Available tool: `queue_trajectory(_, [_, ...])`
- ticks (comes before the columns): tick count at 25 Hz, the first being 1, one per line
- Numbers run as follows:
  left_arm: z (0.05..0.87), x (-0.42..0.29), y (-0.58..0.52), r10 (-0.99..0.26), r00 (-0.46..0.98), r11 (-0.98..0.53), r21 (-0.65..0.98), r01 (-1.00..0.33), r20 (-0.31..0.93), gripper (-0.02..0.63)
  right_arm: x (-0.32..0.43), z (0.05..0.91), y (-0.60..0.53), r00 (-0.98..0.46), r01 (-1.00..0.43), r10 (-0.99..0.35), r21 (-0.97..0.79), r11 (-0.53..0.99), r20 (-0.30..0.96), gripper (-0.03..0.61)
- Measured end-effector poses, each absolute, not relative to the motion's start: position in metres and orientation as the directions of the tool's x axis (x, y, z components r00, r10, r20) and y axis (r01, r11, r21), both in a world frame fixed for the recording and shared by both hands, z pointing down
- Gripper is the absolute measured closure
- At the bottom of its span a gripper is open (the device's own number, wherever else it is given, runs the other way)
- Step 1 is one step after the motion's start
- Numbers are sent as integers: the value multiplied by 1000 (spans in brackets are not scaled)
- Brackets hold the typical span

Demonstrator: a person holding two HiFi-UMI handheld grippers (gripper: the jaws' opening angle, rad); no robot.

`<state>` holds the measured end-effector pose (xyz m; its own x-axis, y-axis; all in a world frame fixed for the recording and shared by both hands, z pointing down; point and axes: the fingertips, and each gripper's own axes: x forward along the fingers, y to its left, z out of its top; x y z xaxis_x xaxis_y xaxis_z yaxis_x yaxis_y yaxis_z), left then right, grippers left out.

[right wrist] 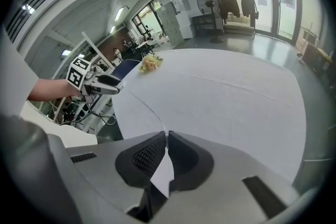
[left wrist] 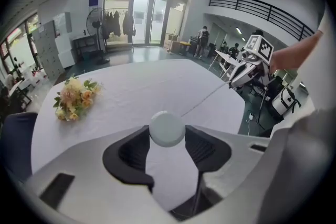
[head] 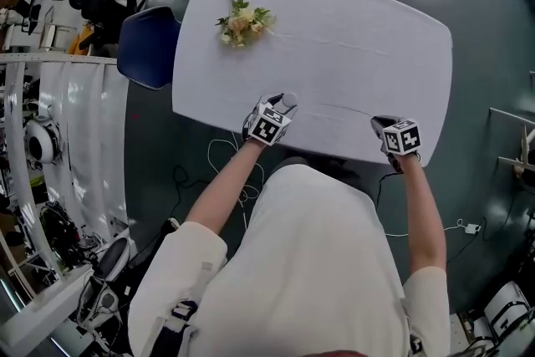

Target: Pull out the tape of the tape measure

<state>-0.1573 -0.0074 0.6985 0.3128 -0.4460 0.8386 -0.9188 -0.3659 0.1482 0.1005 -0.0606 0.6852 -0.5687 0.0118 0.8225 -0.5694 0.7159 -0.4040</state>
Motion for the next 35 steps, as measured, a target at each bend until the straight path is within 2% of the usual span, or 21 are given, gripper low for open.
queue_trajectory(11, [786, -178, -8, -288, 295, -334, 193, -922, 911, 396, 73, 763, -61, -473, -630, 61, -386, 674, 879, 540])
queue_trajectory(19, [813, -177, -19, -291, 219, -413, 84, -907, 931, 394, 64, 803, -64, -415, -695, 44, -348, 629, 909, 540])
queue_trajectory(30, [827, -180, -27, -292, 149, -414, 15, -910, 945, 394, 77, 822, -85, -237, -754, -68, -139, 642, 969, 537])
queue_trajectory(32, [828, -180, -29, -290, 150, -412, 18, -911, 945, 394, 79, 824, -87, -225, -758, -72, -128, 639, 972, 524])
queue_trajectory(35, [830, -182, -30, -286, 149, -406, 21, -914, 946, 394, 76, 823, -88, -235, -764, -74, -138, 630, 969, 434])
